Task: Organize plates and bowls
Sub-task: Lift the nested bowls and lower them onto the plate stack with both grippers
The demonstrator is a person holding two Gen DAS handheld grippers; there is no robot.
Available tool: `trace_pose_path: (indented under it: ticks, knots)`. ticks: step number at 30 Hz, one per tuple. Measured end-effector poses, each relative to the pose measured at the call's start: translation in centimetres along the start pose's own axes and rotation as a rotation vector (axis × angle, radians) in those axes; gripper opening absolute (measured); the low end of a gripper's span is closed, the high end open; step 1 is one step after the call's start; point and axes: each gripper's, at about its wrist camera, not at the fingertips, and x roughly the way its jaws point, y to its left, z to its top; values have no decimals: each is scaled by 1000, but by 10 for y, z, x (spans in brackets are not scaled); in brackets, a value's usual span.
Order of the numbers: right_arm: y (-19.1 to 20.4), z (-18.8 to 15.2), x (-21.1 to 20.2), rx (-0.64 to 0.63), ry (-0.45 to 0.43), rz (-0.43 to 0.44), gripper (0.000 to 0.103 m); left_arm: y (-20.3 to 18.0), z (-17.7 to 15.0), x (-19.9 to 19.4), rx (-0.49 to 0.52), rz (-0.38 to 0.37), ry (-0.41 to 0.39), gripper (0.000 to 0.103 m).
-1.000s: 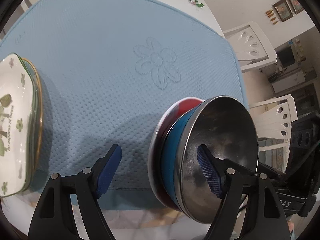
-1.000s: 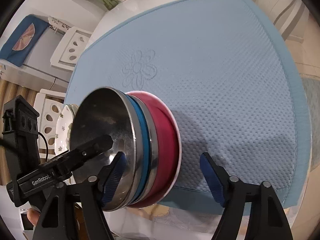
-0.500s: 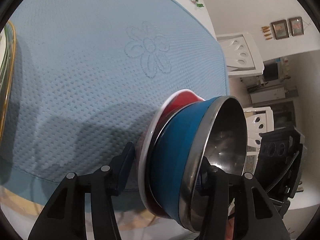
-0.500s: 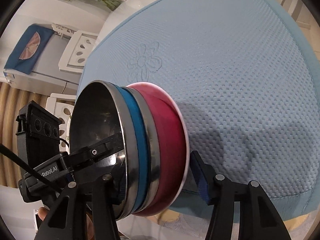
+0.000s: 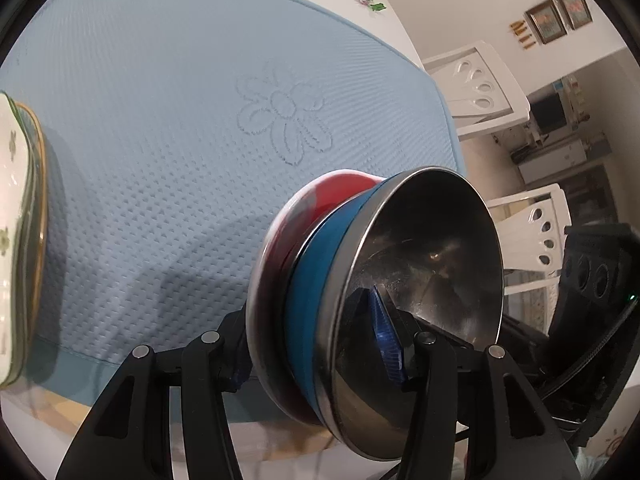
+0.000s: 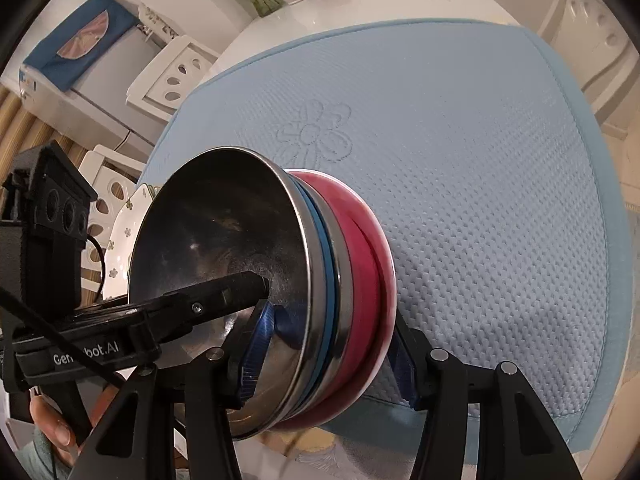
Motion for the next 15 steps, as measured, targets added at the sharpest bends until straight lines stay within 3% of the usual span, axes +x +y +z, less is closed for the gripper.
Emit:
trace_pose_path:
  ticks: [8, 15]
  knots:
    - [34, 18, 7, 10, 2, -23, 53, 4, 10, -20, 30, 7, -26, 48]
    - [52, 23, 22, 113, 62, 29, 53, 20, 18, -39, 16, 31, -16, 48]
